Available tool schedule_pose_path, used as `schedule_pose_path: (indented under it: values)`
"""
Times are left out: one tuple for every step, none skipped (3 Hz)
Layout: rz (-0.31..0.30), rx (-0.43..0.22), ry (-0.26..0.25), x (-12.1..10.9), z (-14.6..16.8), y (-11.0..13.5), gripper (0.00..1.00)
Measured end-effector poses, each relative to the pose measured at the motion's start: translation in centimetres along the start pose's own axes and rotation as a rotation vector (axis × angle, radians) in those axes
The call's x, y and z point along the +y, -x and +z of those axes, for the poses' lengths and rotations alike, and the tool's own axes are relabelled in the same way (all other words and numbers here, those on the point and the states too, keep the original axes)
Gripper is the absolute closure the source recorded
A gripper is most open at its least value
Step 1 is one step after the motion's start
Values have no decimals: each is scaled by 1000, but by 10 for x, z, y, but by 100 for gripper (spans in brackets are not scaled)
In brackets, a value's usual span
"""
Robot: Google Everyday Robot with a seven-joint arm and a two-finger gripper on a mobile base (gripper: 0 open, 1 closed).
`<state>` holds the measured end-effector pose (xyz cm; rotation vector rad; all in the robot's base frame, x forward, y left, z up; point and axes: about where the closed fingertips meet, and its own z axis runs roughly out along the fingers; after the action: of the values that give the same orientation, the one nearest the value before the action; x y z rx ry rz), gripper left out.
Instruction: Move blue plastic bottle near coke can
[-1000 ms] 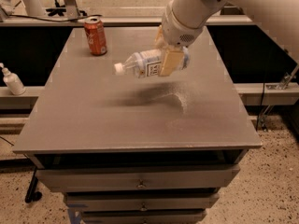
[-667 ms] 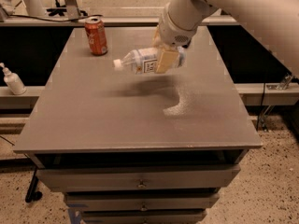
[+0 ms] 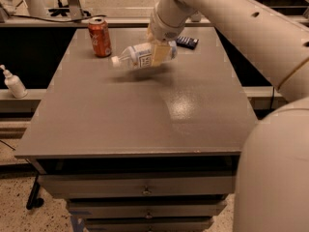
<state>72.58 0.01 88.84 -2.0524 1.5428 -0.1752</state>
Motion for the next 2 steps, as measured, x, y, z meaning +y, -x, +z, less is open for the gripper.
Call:
schedule_pose_path:
  values:
    - [-35,-12,-29,-28,16,10,100]
    - [-56,-34,-56,-53,27,26,100]
